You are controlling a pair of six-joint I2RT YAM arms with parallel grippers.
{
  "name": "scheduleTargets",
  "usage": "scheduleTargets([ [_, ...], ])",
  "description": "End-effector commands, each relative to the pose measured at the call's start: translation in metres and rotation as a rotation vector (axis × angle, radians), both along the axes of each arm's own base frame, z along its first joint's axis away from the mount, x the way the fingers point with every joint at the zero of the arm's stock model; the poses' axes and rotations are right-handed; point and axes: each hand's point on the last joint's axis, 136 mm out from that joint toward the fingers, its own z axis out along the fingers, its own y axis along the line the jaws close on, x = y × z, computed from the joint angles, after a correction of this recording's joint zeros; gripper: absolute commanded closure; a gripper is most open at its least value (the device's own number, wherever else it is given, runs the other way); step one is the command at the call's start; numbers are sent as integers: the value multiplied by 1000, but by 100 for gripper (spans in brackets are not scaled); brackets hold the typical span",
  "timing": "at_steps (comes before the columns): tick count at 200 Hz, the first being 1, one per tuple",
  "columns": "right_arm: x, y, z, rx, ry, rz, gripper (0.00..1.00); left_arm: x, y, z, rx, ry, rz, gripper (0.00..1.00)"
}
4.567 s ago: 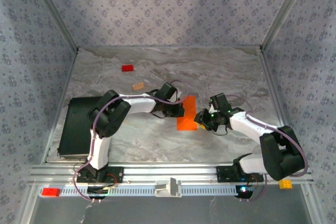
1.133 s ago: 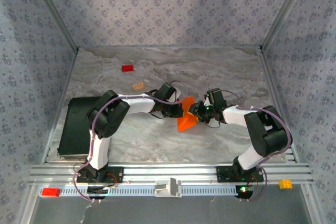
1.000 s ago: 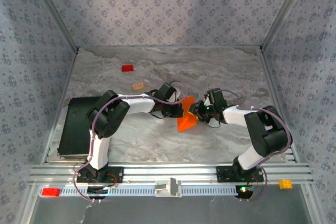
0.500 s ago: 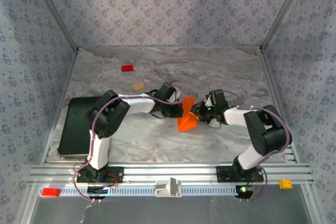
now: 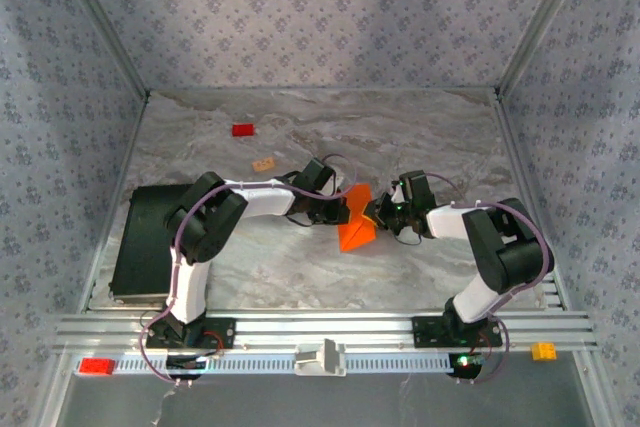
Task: Fold a paper plane with a square sheet of paper (pick it up from the middle)
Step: Turn over the paper at the center of the table.
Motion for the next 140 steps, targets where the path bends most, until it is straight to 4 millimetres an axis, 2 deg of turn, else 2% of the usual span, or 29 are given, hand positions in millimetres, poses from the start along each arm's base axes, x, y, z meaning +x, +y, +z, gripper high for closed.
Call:
scheduleTargets([
  [1, -3, -1, -2, 3, -5, 15, 92, -9, 6, 4, 14, 18, 2, 94],
  [30, -3, -3, 9, -4, -36, 26, 98, -5, 7, 23, 0, -16, 20, 89],
  [40, -3, -4, 14, -15, -46, 30, 98, -2, 10, 35, -2, -53, 46, 88],
  [52, -5, -7, 20, -45, -58, 37, 98, 0, 14, 51, -20, -100, 76, 80],
  [61, -6, -10, 26, -84, -76, 44, 98, 1, 17, 62, -25, -124, 89, 77],
  [94, -9, -26, 56, -309, -157, 119, 98, 7, 35, 87, 10, -214, 140, 76],
  [140, -8, -58, 90, -707, -217, 176, 98, 18, 79, 106, 71, -342, 298, 72],
])
